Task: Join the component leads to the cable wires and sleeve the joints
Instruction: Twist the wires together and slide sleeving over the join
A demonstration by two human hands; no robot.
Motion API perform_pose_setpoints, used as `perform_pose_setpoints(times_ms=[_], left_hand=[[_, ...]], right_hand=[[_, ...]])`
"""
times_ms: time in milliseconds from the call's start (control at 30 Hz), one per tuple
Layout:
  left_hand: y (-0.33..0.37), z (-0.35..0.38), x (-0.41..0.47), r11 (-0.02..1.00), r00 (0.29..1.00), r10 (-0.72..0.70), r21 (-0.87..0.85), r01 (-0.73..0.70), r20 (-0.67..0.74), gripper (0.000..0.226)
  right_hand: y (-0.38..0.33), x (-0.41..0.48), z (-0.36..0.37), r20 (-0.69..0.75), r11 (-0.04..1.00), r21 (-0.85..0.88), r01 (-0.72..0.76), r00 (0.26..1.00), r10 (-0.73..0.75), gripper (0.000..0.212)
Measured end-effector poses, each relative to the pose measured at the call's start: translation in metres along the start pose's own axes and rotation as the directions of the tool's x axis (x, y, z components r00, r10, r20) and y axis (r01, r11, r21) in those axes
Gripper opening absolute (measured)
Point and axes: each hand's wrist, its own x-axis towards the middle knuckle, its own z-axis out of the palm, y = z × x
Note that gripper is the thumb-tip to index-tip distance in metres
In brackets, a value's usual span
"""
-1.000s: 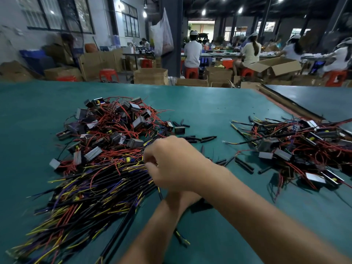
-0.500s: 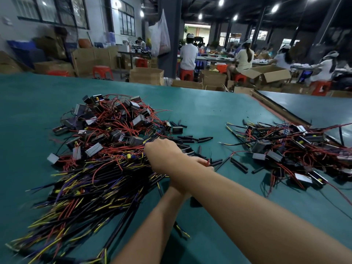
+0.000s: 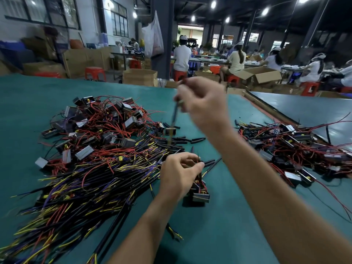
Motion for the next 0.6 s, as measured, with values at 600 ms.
perform_pose_setpoints(times_ms=[600], left_hand=[[0.007, 0.003, -0.001, 0.990, 0.980, 0.137, -0.013, -0.140, -0.145, 0.018]], right_hand=[[0.117, -0.067, -0.091, 0.228, 0.648, 0.405, -0.645, 0.758, 0.611, 0.013]])
